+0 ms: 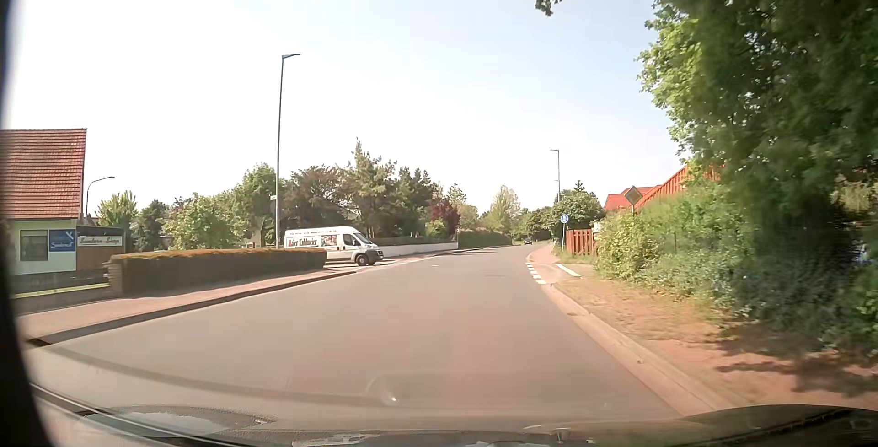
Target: Follow the waypoints while adhering to traffic rules and regulations
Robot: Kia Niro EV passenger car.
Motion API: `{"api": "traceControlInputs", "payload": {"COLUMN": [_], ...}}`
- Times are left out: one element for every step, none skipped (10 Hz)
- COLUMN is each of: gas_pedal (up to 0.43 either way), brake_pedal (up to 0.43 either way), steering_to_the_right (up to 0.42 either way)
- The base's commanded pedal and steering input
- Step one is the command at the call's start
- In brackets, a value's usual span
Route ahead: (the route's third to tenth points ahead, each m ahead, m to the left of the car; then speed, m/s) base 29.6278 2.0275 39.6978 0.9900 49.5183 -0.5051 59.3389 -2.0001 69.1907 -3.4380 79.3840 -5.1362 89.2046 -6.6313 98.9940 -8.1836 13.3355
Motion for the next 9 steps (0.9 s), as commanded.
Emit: {"api": "traceControlInputs", "payload": {"gas_pedal": [0.177,0.177,0.177,0.177,0.177,0.177,0.177,0.177,0.189], "brake_pedal": [0.0,0.0,0.0,0.0,0.0,0.0,0.0,0.0,0.0], "steering_to_the_right": [0.011,0.012,0.012,0.012,0.013,0.013,0.013,0.014,0.014]}}
